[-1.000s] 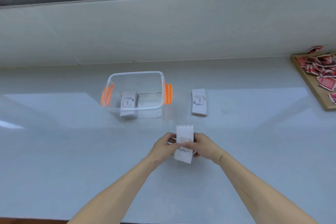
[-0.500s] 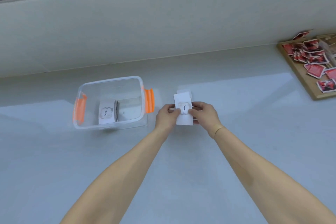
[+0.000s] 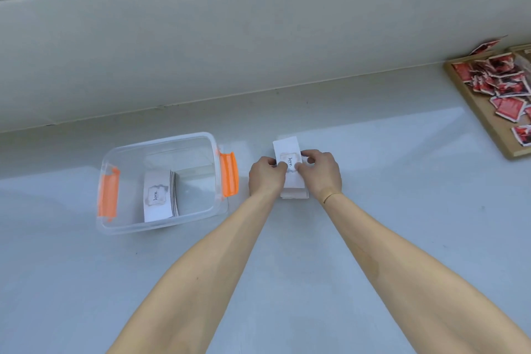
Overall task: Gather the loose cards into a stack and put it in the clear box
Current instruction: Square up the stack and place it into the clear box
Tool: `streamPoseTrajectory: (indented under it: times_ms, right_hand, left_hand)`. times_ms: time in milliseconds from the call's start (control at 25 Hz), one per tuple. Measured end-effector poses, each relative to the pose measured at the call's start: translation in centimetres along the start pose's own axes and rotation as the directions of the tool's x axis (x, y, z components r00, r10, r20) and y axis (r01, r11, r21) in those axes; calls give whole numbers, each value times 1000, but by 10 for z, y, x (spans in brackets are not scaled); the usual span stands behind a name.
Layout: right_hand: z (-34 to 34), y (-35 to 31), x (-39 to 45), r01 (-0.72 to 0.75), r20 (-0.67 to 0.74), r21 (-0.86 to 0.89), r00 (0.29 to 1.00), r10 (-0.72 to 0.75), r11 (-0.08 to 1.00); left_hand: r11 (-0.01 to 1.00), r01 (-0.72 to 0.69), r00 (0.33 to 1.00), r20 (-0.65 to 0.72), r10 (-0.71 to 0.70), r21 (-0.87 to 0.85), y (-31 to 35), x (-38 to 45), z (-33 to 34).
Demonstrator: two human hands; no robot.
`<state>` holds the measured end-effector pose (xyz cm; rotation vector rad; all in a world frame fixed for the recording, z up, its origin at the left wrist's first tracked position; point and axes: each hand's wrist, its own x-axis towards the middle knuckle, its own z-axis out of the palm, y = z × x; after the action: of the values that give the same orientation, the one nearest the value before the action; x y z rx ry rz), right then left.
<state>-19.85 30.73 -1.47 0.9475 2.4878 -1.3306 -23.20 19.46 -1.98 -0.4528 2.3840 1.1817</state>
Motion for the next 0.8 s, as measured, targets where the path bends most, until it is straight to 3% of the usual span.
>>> streamPoseTrajectory:
  times_ms: [320,480,640,800]
  right_hand:
    - [7,2,-4,-237,109,42,967,231,971]
    - [6,16,-21,-309,196,125,939,282,943]
    - [1,15,-51,-229,190,145,961,200,963]
    - [-1,25,-97,30,255,-97,967,-4,995]
  left_hand:
    - [995,50,998,43,-53,86,-1,-8,4]
    - [993,115,980,159,-119,33,-13,-27,-3]
    - [971,199,947,282,-155,-135,-42,-54,-7]
    - [963,219,934,320,-160,-159,-82,-86,-24]
